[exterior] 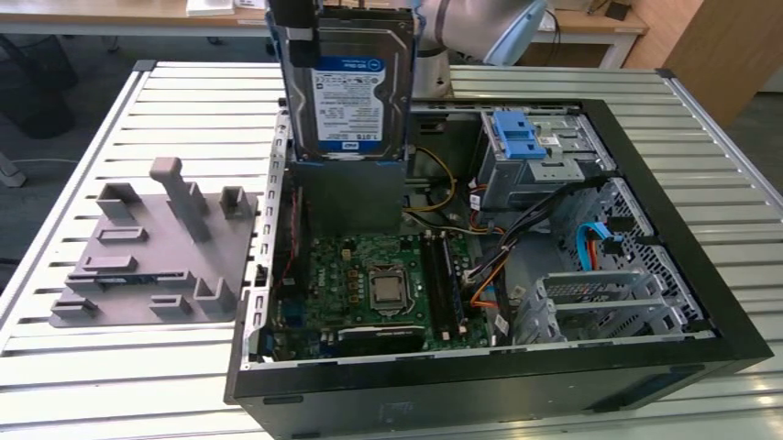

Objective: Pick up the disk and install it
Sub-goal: 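Pick up the disk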

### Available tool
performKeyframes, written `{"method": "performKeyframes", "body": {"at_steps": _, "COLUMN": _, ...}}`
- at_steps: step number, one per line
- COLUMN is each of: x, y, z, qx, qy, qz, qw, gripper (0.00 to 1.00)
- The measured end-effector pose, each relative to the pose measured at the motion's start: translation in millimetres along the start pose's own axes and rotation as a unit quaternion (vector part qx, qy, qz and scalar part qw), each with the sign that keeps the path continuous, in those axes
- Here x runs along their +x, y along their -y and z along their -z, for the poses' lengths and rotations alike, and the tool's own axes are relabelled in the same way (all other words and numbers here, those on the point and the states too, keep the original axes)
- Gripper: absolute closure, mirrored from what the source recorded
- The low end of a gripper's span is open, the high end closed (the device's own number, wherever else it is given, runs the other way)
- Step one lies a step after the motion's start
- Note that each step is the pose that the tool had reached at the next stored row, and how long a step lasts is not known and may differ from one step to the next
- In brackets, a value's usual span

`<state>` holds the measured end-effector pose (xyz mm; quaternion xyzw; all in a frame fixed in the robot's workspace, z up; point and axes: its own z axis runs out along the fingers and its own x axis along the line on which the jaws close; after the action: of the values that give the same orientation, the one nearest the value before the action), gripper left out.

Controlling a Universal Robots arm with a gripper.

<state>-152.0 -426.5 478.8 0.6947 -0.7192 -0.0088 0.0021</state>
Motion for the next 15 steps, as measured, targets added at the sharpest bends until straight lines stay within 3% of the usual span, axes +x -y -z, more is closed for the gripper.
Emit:
{"method": "performKeyframes", "body": {"at_steps": 4, "x": 2.9, "y": 6.6, "z": -0.6, "qx": 0.0010, "qy": 0.0000, "qz": 0.000, "qw": 1.0000, "gripper": 0.64}}
{"method": "performKeyframes", "body": {"at_steps": 9, "x": 14.2, "y": 10.0, "z": -2.3, "qx": 0.0029, "qy": 0.0001, "qz": 0.000, "qw": 1.0000, "gripper": 0.64}}
{"method": "performKeyframes", "body": {"at_steps": 15, "x": 19.1, "y": 30.5, "z": -3.0, "qx": 0.0030, "qy": 0.0001, "qz": 0.000, "qw": 1.0000, "gripper": 0.64}}
